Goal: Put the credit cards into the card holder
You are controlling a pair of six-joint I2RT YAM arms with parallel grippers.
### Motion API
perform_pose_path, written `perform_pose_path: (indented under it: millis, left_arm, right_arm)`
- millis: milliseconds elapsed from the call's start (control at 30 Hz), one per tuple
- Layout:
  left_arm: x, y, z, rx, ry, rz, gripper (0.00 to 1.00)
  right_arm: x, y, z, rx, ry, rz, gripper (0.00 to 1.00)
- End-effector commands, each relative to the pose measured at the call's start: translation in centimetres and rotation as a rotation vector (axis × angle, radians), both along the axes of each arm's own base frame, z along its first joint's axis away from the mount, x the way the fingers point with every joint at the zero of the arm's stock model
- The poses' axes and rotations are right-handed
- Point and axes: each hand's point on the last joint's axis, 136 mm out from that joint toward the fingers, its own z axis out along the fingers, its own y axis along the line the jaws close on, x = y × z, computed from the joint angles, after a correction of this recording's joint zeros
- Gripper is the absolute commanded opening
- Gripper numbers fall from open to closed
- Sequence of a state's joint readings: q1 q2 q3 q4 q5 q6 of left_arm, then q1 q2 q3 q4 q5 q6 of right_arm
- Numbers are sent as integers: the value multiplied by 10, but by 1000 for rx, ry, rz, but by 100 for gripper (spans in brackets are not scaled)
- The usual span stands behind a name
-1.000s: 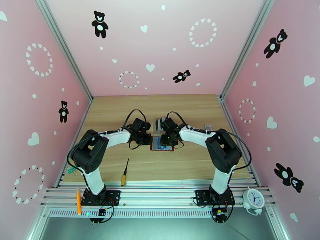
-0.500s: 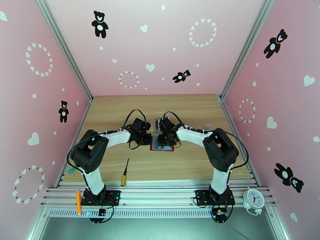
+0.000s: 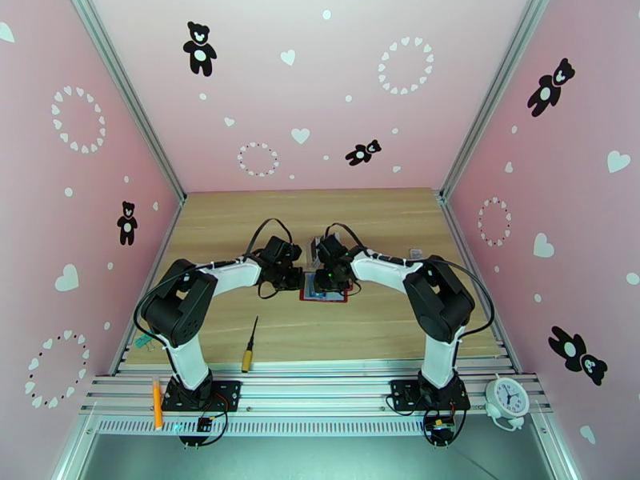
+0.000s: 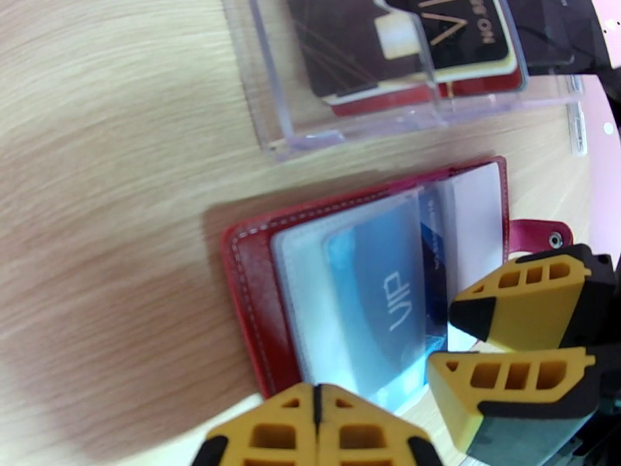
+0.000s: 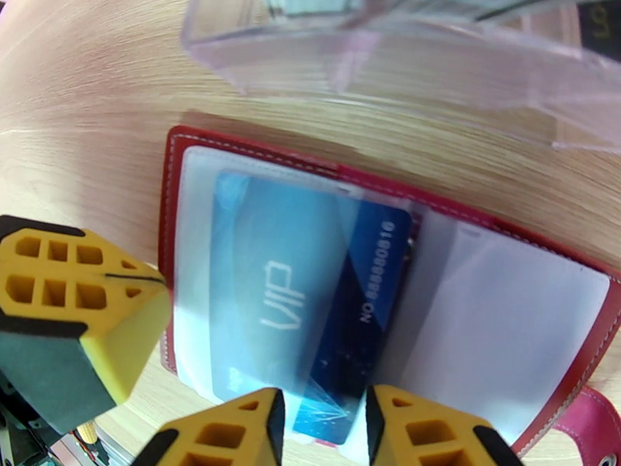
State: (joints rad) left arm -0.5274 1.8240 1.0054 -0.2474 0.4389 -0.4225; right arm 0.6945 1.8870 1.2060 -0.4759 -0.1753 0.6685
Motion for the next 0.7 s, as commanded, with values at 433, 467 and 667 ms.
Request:
perform_pose_path:
  millis: [433, 467, 667]
  left_arm:
    - [1, -8, 4, -18, 0, -18, 7]
    - [1, -8, 5, -19, -1, -17, 7]
    - [1, -7, 5, -18, -2, -17, 7]
  right_arm:
    - [12, 7, 5, -15, -19, 20, 34]
    - [13, 6, 3, -22, -18, 19, 34]
    - [13, 5, 3, -29, -20, 17, 34]
